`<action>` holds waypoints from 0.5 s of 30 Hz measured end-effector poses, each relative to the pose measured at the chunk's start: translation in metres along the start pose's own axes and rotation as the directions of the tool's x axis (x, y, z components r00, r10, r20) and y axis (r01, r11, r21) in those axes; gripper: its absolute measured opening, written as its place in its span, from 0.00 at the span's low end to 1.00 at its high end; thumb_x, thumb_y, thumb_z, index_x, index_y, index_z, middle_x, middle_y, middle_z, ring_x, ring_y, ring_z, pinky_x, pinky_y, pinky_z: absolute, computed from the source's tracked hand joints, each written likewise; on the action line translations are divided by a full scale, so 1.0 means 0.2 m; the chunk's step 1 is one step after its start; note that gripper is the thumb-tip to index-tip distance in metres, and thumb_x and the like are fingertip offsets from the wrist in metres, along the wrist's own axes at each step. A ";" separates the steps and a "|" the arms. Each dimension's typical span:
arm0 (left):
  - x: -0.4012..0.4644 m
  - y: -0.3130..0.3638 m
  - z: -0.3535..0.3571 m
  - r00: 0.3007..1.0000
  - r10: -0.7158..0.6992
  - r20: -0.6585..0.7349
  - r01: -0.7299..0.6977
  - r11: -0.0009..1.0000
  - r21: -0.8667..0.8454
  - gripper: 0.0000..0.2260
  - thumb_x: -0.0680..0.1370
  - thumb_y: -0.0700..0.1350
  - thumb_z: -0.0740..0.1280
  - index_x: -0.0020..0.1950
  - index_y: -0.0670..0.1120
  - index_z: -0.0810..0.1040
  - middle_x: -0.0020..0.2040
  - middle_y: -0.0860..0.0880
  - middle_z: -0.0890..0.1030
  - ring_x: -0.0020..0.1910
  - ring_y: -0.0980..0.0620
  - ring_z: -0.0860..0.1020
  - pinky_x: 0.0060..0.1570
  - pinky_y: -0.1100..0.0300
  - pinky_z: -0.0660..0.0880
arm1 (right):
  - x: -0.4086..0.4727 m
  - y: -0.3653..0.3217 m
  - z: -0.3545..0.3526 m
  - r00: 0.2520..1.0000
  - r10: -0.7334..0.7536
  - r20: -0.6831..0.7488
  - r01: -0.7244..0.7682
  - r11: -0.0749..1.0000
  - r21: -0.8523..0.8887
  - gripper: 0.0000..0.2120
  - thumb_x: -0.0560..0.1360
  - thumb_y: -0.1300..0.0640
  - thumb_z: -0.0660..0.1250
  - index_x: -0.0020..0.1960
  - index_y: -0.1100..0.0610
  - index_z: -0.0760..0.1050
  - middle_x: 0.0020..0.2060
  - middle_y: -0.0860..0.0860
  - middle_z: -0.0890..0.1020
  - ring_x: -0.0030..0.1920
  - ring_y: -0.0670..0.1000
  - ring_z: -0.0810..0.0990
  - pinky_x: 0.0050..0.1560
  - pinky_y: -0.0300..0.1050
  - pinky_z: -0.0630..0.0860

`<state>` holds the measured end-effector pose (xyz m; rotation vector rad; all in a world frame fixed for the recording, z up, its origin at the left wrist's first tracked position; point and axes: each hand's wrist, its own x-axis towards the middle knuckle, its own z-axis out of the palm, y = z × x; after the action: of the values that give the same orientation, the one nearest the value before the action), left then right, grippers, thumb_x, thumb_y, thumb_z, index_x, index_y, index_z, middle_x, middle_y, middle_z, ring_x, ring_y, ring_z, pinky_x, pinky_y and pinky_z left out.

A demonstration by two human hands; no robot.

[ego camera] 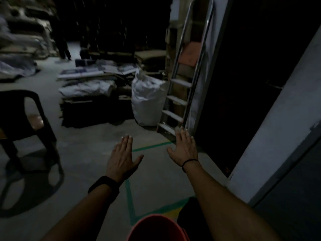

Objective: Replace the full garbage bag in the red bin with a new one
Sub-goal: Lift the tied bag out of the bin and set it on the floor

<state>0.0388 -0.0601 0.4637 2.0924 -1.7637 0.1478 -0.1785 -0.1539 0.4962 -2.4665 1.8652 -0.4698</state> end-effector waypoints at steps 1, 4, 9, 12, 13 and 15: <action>0.04 -0.01 -0.16 0.999 0.005 -0.036 -0.005 1.000 0.000 0.40 0.77 0.67 0.54 0.80 0.43 0.48 0.80 0.45 0.50 0.79 0.47 0.50 0.77 0.52 0.52 | 0.03 -0.09 -0.15 0.999 -0.016 -0.036 0.017 1.000 0.008 0.41 0.74 0.38 0.59 0.79 0.52 0.46 0.79 0.52 0.47 0.79 0.55 0.45 0.78 0.56 0.47; 0.14 -0.04 -0.62 0.992 0.018 -0.129 -0.014 1.000 0.028 0.40 0.77 0.67 0.54 0.80 0.44 0.48 0.80 0.46 0.49 0.79 0.48 0.48 0.77 0.52 0.50 | 0.09 -0.37 -0.58 0.987 -0.070 -0.146 0.073 0.997 0.014 0.40 0.74 0.37 0.57 0.79 0.53 0.48 0.79 0.52 0.47 0.79 0.54 0.44 0.77 0.57 0.47; 0.20 -0.11 -1.38 0.961 0.048 -0.273 -0.029 0.997 0.075 0.39 0.77 0.67 0.54 0.80 0.45 0.49 0.80 0.46 0.51 0.79 0.48 0.49 0.77 0.51 0.51 | 0.07 -0.81 -1.25 0.944 -0.140 -0.298 0.148 0.989 0.005 0.39 0.75 0.38 0.57 0.79 0.53 0.47 0.79 0.51 0.47 0.79 0.54 0.45 0.77 0.55 0.47; 0.17 -0.20 -1.87 0.931 0.072 -0.357 -0.023 0.990 0.140 0.40 0.77 0.67 0.52 0.80 0.43 0.50 0.80 0.45 0.52 0.79 0.48 0.51 0.77 0.51 0.52 | -0.03 -1.08 -1.62 0.903 -0.202 -0.379 0.218 0.976 -0.001 0.38 0.76 0.37 0.56 0.79 0.53 0.47 0.79 0.52 0.47 0.79 0.54 0.45 0.77 0.56 0.49; 0.14 -0.23 -2.02 0.919 0.078 -0.387 -0.018 0.988 0.156 0.39 0.77 0.67 0.53 0.80 0.43 0.50 0.80 0.45 0.52 0.79 0.48 0.51 0.77 0.50 0.52 | -0.07 -1.16 -1.73 0.888 -0.222 -0.403 0.238 0.971 -0.009 0.38 0.76 0.37 0.56 0.79 0.53 0.48 0.79 0.52 0.47 0.79 0.55 0.45 0.77 0.57 0.49; 0.12 -0.29 -2.25 0.899 0.083 -0.430 -0.006 0.984 0.177 0.39 0.77 0.67 0.53 0.79 0.43 0.51 0.80 0.45 0.53 0.79 0.48 0.52 0.76 0.50 0.53 | -0.12 -1.30 -1.90 0.863 -0.244 -0.442 0.264 0.964 -0.016 0.39 0.75 0.36 0.57 0.79 0.53 0.48 0.79 0.52 0.48 0.79 0.55 0.46 0.77 0.57 0.50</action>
<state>0.1767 0.0902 0.8707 1.9342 -1.5645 0.7475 -0.0342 0.0081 0.9023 -2.7634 1.6120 -1.1586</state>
